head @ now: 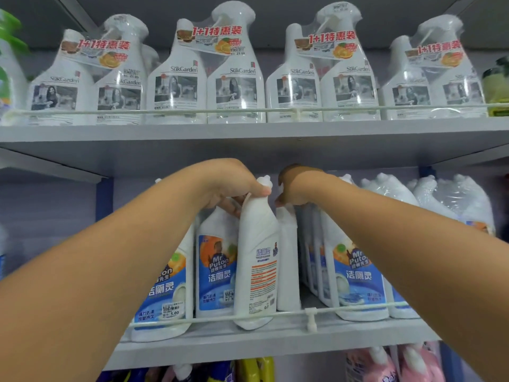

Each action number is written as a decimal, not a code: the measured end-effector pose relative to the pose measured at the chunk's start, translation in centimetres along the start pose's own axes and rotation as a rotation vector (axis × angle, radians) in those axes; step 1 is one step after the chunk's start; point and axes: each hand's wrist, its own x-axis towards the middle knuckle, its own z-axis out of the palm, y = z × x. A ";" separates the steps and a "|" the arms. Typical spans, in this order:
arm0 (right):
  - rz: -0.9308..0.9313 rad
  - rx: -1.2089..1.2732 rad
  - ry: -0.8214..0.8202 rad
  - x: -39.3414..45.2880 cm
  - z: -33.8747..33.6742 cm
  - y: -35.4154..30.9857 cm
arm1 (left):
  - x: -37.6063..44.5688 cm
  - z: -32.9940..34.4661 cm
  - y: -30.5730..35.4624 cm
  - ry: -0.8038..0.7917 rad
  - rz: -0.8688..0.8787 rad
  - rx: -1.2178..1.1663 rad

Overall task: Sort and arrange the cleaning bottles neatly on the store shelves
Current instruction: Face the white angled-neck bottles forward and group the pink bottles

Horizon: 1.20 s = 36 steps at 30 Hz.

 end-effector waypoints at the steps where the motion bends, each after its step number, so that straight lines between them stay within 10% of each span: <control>1: -0.008 -0.035 0.015 0.2 0.1 0.1 | 0.3 0.4 0.0 0.014 -0.001 -0.012; 19: -0.141 -0.058 -0.102 2.2 0.8 1.2 | 4.1 4.7 0.0 0.343 -0.002 -0.054; 29: -0.137 -0.059 -0.095 2.7 1.4 1.4 | 1.3 2.2 -1.8 0.018 0.141 -0.008; 36: -0.100 0.021 -0.094 2.7 1.7 1.0 | 0.0 1.0 -2.0 0.144 0.172 -0.025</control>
